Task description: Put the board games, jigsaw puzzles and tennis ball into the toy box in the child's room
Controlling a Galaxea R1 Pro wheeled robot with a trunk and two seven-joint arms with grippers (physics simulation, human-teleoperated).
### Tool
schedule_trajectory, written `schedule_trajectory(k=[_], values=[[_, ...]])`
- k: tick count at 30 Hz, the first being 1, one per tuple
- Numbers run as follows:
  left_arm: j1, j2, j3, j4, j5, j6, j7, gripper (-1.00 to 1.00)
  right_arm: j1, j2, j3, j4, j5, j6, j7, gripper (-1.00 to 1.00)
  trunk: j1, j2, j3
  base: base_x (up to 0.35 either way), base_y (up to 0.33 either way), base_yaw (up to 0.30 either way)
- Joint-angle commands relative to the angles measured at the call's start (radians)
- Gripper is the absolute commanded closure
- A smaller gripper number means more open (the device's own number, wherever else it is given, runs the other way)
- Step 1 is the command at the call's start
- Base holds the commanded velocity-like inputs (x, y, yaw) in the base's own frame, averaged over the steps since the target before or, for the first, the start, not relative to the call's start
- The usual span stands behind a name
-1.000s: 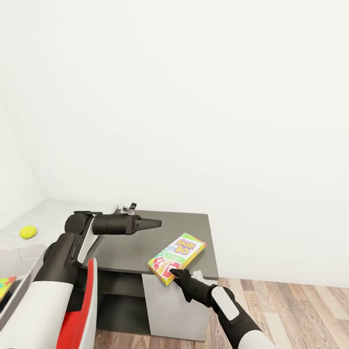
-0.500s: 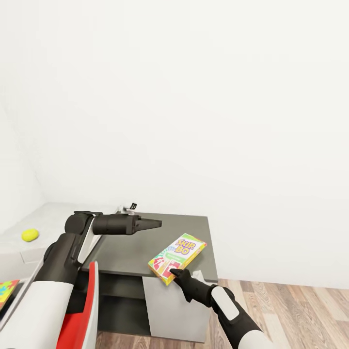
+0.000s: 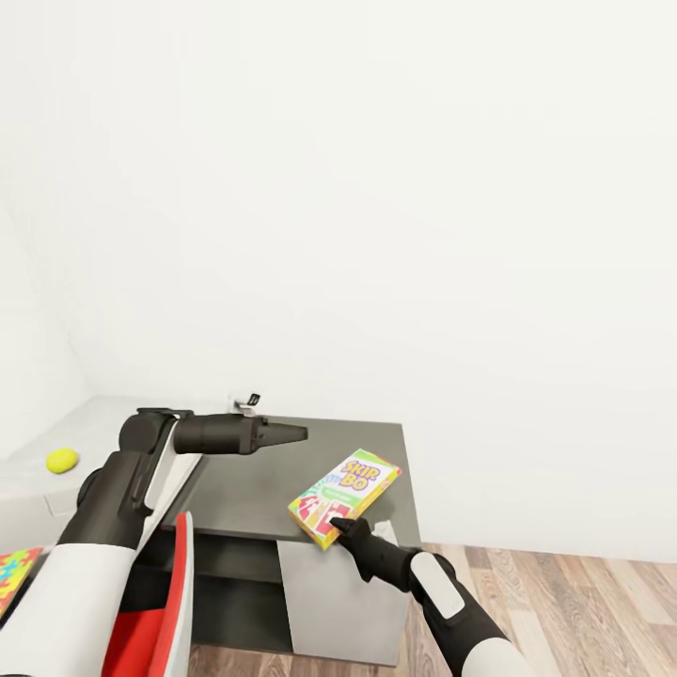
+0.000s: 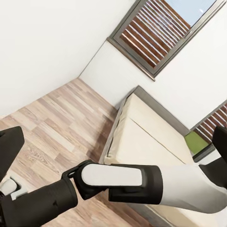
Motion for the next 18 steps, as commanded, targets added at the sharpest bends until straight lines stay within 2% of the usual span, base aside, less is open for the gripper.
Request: schedule_trajectory(k=[1, 9, 18], values=[[-0.001, 0.001, -0.001, 0.000, 0.002, 0.011, -0.002, -1.00, -0.001, 0.000, -0.001, -0.001, 0.002, 0.003, 0.003, 1.00, -0.004, 0.006, 0.002, 0.000, 0.000, 0.000], [-0.001, 0.003, -0.001, 0.000, 0.004, 0.011, -0.002, -1.00, -0.001, 0.000, -0.008, -0.003, 0.000, 0.016, 0.006, 1.00, -0.035, 0.062, 0.027, -0.001, 0.000, 0.000], [-0.001, 0.004, -0.001, 0.000, 0.002, 0.011, -0.002, -1.00, -0.004, 0.000, -0.009, -0.003, 0.003, 0.022, 0.004, 1.00, -0.069, 0.125, 0.055, -0.079, 0.000, 0.000]])
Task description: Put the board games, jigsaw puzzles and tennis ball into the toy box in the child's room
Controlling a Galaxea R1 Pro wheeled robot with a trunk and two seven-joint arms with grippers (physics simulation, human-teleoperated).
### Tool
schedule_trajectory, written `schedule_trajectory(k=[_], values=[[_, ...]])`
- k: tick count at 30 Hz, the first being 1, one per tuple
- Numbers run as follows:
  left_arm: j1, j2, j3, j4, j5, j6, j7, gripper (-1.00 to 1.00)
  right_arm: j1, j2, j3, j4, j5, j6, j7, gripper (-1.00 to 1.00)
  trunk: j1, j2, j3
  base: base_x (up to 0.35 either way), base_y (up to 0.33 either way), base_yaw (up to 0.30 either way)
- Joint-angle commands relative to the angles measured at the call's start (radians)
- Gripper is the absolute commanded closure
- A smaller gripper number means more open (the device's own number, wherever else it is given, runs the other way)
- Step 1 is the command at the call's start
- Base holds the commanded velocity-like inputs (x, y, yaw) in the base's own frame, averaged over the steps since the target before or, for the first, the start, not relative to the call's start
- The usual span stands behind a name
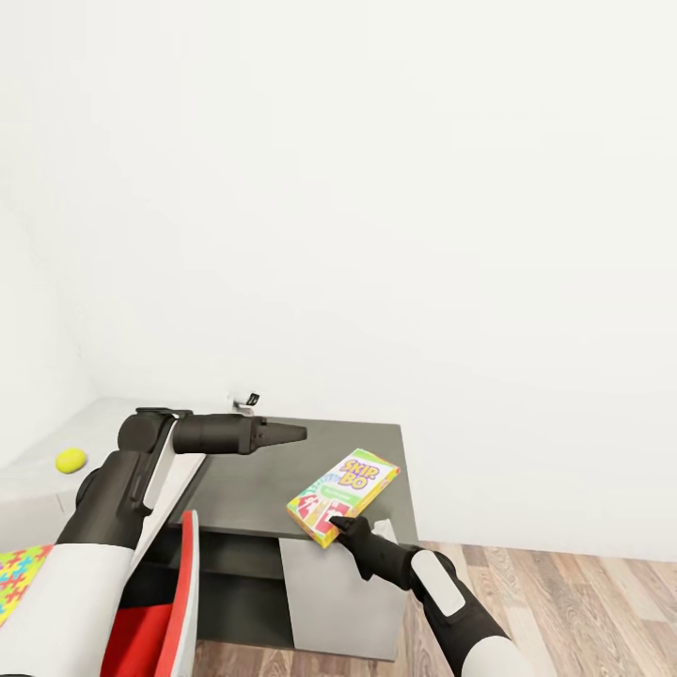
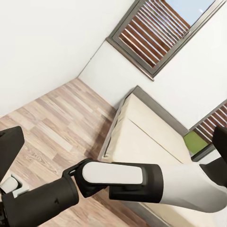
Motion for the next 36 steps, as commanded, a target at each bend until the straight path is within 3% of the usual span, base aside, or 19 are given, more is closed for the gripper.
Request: schedule_trajectory(k=[1, 4, 8, 10, 23, 32, 36], values=[[-0.001, 0.001, -0.001, 0.000, 0.002, 0.011, -0.002, -1.00, -0.001, 0.000, -0.001, 0.000, 0.001, 0.002, 0.003, 1.00, -0.004, 0.006, 0.002, -0.008, 0.000, 0.000], [-0.001, 0.001, -0.001, 0.000, 0.002, 0.011, -0.002, -1.00, 0.000, 0.000, -0.002, 0.000, 0.001, 0.000, 0.022, 1.00, -0.015, 0.027, 0.011, -0.111, 0.018, 0.000], [-0.001, 0.001, -0.001, 0.000, 0.002, 0.011, -0.002, -1.00, 0.002, 0.000, 0.000, 0.000, 0.003, -0.024, 0.126, 1.00, -0.031, 0.055, 0.024, -0.139, 0.028, 0.000], [-0.001, 0.001, -0.001, 0.000, 0.002, 0.011, -0.002, -1.00, 0.003, 0.000, 0.001, 0.000, 0.004, -0.037, 0.147, 1.00, -0.038, 0.069, 0.030, -0.026, 0.005, 0.000], [-0.001, 0.000, -0.001, 0.000, 0.001, 0.011, -0.002, -1.00, 0.008, -0.001, 0.001, 0.000, 0.004, -0.049, 0.164, 1.00, -0.088, 0.160, 0.071, -0.002, 0.000, 0.000], [-0.001, 0.000, -0.002, 0.000, 0.001, 0.011, -0.002, -1.00, 0.000, -0.071, 0.000, -0.004, 0.002, -0.040, 0.153, 1.00, -0.123, 0.223, 0.099, 0.000, 0.000, 0.000], [-0.001, 0.000, -0.002, 0.000, 0.001, 0.011, -0.002, -1.00, 0.000, -0.079, 0.001, -0.005, 0.002, -0.036, 0.159, 1.00, -0.138, 0.251, 0.112, 0.000, 0.000, 0.000]])
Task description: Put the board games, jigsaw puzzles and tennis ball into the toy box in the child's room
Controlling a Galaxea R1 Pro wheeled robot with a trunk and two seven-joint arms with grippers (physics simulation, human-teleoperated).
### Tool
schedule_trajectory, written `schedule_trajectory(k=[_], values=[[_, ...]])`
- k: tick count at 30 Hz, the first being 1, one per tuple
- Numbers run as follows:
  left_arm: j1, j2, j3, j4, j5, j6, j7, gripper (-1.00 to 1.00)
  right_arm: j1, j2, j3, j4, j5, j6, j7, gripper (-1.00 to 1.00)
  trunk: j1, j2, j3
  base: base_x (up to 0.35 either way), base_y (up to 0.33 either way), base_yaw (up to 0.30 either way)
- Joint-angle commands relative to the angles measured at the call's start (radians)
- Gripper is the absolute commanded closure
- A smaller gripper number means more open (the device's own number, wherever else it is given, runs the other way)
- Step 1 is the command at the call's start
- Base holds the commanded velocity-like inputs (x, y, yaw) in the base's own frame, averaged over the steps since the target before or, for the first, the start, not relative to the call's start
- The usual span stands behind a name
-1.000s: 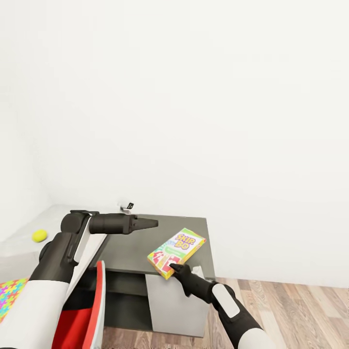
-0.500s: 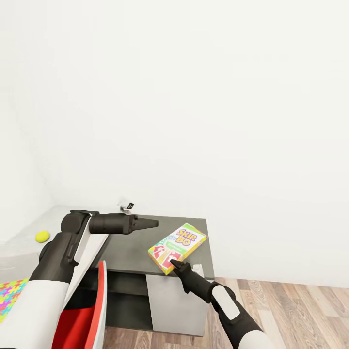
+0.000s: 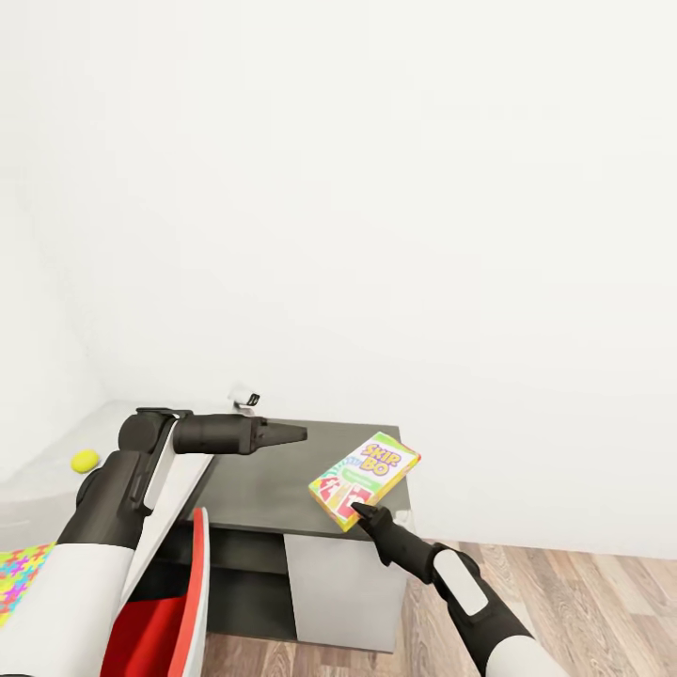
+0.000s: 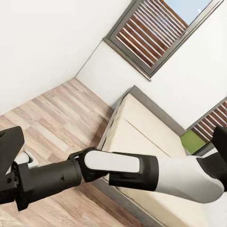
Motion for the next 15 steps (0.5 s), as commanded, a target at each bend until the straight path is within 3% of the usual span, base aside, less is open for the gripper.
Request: schedule_trajectory(k=[1, 8, 15], values=[[-0.001, 0.001, -0.001, 0.000, 0.002, 0.011, -0.002, -1.00, 0.000, -0.001, 0.000, 0.000, -0.003, 0.003, 0.002, 1.00, -0.004, 0.006, 0.002, 0.000, 0.000, 0.000], [-0.001, 0.002, -0.001, 0.001, 0.001, 0.011, -0.002, -1.00, 0.001, -0.003, 0.001, -0.025, -0.002, 0.001, 0.005, 1.00, -0.030, 0.055, 0.024, 0.000, 0.000, 0.014], [-0.001, 0.001, -0.002, 0.001, 0.001, 0.011, -0.002, -1.00, 0.013, -0.003, 0.002, -0.099, -0.003, 0.003, 0.002, 1.00, -0.057, 0.104, 0.043, -0.022, 0.000, 0.237]])
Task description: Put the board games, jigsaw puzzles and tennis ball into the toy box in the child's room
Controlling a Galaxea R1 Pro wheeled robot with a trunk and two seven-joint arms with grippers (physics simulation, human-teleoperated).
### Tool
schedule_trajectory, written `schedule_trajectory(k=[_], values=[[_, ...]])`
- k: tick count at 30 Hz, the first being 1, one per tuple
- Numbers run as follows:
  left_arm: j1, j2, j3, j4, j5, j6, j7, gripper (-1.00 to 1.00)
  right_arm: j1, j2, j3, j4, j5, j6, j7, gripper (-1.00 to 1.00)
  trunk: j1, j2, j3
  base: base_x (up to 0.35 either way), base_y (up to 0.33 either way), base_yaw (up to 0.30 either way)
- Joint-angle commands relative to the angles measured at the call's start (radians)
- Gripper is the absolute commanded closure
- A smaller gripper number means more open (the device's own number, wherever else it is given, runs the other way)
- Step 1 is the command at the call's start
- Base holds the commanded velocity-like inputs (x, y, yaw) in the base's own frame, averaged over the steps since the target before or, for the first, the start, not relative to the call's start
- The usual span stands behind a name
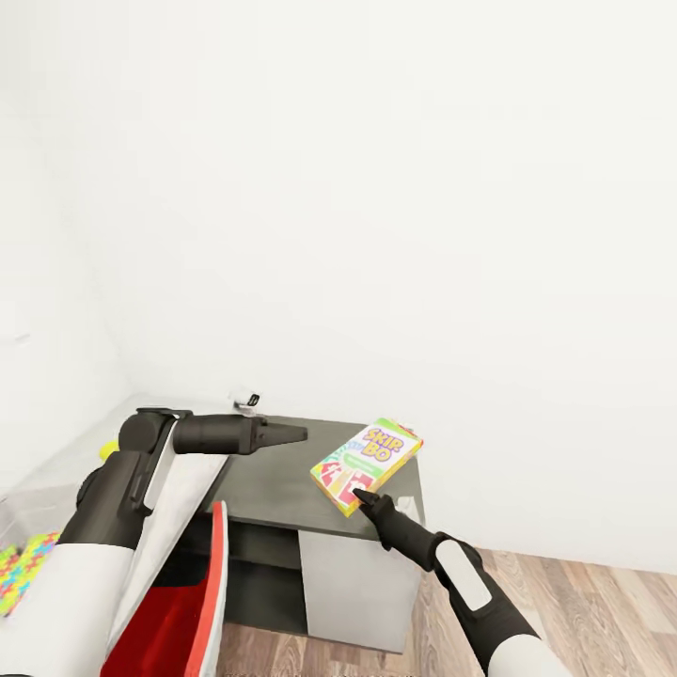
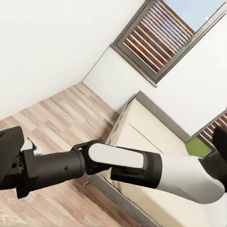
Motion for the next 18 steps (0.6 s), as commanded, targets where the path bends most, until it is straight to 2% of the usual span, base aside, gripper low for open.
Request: schedule_trajectory(k=[1, 5, 13, 18], values=[[-0.001, 0.001, -0.002, 0.000, 0.002, 0.011, -0.002, -1.00, 0.000, 0.000, 0.000, -0.002, -0.005, 0.004, 0.001, 1.00, -0.004, 0.005, 0.001, -0.188, 0.000, 0.271], [-0.001, 0.000, -0.005, 0.000, 0.001, 0.011, -0.001, -1.00, 0.000, 0.000, 0.000, -0.003, -0.005, 0.004, 0.001, 1.00, -0.019, 0.033, 0.011, -0.144, 0.000, 0.273], [-0.001, 0.000, -0.009, 0.000, 0.002, 0.011, 0.000, -1.00, 0.001, -0.001, 0.000, -0.004, -0.003, 0.004, 0.002, 1.00, -0.050, 0.089, 0.031, -0.010, 0.000, 0.274], [-0.001, -0.001, -0.010, 0.000, 0.001, 0.011, 0.000, -1.00, 0.002, -0.020, 0.000, -0.004, -0.005, 0.004, 0.002, 1.00, -0.069, 0.124, 0.042, 0.000, 0.000, 0.273]])
